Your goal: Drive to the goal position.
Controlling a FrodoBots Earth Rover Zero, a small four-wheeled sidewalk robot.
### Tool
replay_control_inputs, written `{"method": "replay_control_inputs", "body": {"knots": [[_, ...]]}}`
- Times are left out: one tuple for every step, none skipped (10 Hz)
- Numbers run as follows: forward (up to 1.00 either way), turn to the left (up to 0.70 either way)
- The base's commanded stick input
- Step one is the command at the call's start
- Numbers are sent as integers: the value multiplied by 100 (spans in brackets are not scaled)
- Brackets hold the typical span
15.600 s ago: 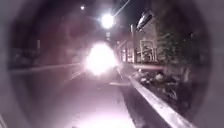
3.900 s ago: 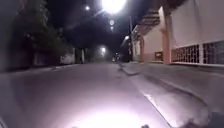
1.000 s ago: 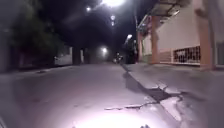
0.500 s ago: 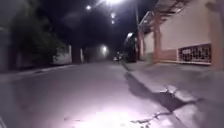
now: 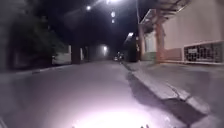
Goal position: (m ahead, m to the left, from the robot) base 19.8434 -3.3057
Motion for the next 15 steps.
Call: {"method": "replay_control_inputs", "body": {"knots": [[70,0],[70,0],[70,0],[70,0],[70,0],[70,0],[70,0],[70,0],[70,0],[70,0],[70,0],[70,-6],[70,-14],[70,-22],[70,-30]]}}
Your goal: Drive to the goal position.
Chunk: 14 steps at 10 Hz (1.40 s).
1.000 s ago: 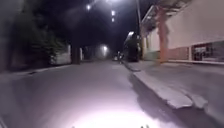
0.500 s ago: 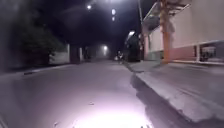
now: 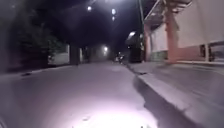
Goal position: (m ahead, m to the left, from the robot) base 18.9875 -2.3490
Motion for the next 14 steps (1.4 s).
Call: {"method": "replay_control_inputs", "body": {"knots": [[70,-13],[70,-15],[70,0],[70,0],[70,0],[70,0],[70,0],[70,0],[70,-35],[70,-35],[70,-34],[70,-33],[70,-11],[70,0]]}}
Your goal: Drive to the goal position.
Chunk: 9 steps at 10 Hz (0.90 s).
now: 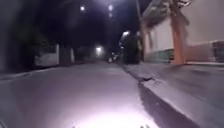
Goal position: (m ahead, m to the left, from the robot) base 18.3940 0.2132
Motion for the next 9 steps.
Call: {"method": "replay_control_inputs", "body": {"knots": [[70,0],[70,0],[70,-9],[70,-22],[70,-35],[70,0],[70,0],[70,0],[70,0]]}}
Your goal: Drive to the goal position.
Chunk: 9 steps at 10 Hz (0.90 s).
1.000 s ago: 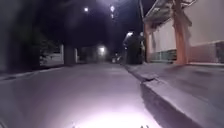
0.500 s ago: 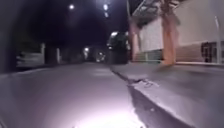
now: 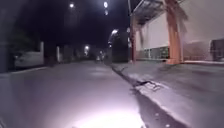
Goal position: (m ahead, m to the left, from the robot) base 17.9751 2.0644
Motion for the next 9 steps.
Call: {"method": "replay_control_inputs", "body": {"knots": [[70,0],[70,0],[70,0],[70,0],[70,0],[70,0],[70,0],[70,0],[70,0]]}}
